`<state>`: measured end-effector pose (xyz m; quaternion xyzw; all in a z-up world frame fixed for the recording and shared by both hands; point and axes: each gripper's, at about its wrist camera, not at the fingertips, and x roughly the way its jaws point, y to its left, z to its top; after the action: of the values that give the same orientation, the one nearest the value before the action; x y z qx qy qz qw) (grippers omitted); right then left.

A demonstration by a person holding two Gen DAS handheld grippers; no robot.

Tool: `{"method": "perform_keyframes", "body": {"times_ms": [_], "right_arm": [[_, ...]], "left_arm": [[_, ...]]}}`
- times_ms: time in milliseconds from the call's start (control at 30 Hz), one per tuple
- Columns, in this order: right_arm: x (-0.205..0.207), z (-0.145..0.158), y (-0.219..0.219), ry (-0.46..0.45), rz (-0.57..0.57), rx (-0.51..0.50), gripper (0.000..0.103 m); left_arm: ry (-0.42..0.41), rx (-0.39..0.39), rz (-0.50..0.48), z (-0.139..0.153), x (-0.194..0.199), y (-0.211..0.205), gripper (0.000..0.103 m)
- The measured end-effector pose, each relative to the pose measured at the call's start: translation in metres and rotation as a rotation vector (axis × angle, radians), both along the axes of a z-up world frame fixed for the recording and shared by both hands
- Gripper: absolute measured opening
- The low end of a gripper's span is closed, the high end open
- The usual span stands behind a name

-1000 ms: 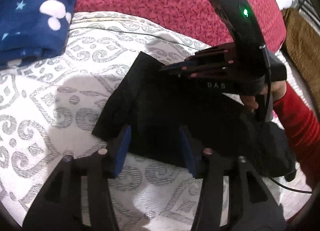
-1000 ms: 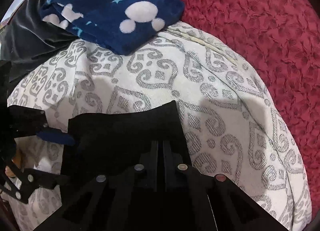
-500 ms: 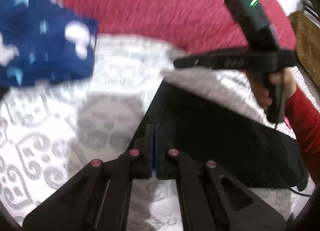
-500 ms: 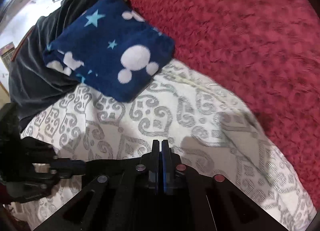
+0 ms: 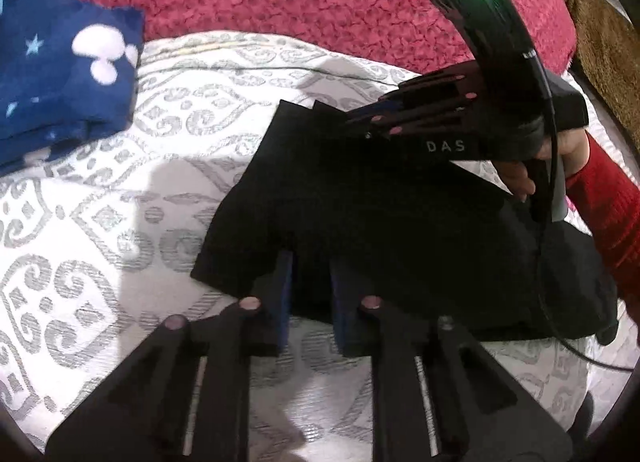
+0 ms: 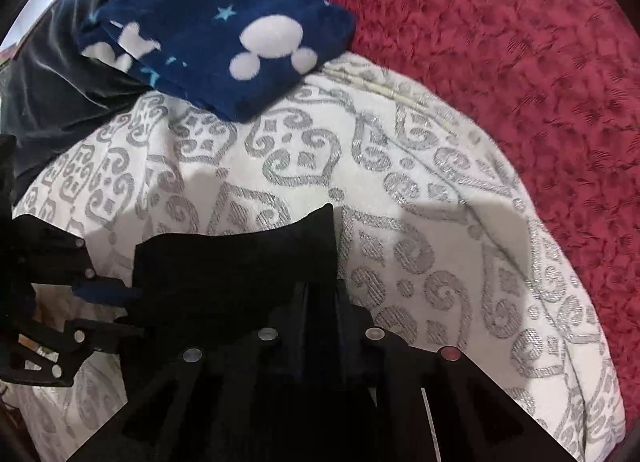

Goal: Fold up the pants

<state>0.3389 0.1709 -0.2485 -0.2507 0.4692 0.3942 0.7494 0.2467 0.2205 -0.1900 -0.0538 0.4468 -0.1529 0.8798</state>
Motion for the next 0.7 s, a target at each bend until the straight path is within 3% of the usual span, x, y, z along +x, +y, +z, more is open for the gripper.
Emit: {"method": "perform_keyframes", "body": {"times_ms": [133,567,700], "right_arm": [[0.001,0.004,-0.001,0.004,-0.006,0.004,0.01],[-0.003,-0.002,0.008,-0.043,0.024,-0.062,0.019],[-0.003,0.001,0.007,-0.063,0.018,-0.062,0.029]], "left_arm": [[-0.029,0.068,-0.008,0.003,-0.004,-0.009,0.013],[-0.027,0.052,-0.007,0.003,-0.007,-0.005,0.012],[-0.028,0.053,-0.006,0.003,-0.007,-0.004,0.012]]}}
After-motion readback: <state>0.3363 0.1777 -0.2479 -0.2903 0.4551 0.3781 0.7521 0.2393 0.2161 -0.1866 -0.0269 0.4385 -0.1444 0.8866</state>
